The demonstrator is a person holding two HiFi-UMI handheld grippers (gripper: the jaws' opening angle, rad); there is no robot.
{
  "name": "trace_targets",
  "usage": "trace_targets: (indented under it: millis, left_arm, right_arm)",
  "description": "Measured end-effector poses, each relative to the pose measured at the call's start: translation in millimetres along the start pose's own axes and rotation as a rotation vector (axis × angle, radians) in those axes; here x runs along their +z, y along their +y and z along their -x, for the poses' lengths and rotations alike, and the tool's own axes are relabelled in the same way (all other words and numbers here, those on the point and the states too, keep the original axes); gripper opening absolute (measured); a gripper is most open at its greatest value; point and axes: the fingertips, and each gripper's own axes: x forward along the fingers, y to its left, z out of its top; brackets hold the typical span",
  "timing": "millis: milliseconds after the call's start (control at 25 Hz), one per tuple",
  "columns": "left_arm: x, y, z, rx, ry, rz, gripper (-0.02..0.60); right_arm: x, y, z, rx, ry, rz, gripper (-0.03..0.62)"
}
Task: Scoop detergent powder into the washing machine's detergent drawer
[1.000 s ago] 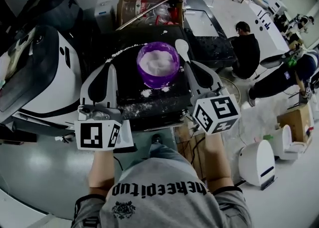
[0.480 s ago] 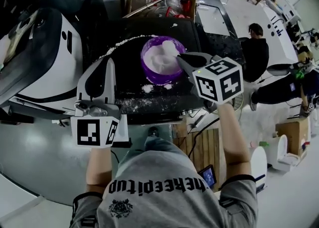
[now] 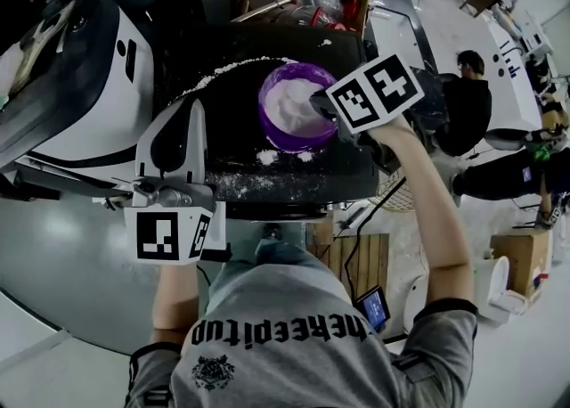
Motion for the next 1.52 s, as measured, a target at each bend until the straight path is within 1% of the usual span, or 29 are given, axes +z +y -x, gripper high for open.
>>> trace_targets:
  millis: [120,200,280,560,1080,1320,1520]
  left_arm:
    - [-2.1,1.2,-1.4,0.012,0.005,-0.005,0.003]
    - [-3.9,2.0,-3.0,0.016,0.006,-0.007,0.003]
    - [-6.1,2.5,-4.3,0.019,0.006,-0.007,0.003]
    - [-11.3,6.6,-4.0,0.045,0.017,-0.025,0.003]
    - [-13.2,17.0,-1.4,0.080,0.020,-0.027,0.003]
    - [-13.0,18.4,3.0,0.088,0.016,-0.027,0.003]
    - [-10.5,16.8,7.4,0.090,0.015,-0.033,0.003]
  right_arm:
    - [-3.1,-5.7,-12.5,-0.015,0.098,0.019,0.006]
    - [-2.4,-10.8,-19.3,-0.028,0.139,0.018,0.006]
    - [-1.6,-14.1,-25.6,-0.026,0.171,0.011,0.006]
    - [-6.6,-16.2,-45.7,0.022,0.254,-0.018,0.006]
    - [-3.0,4.6,-58.3,0.215,0.242,-0.160,0.006]
    - [-2.8,9.2,-58.3,0.261,0.224,-0.205,0.006]
    - [-5.7,2.2,-51.8,0.244,0.200,-0.223,0.006]
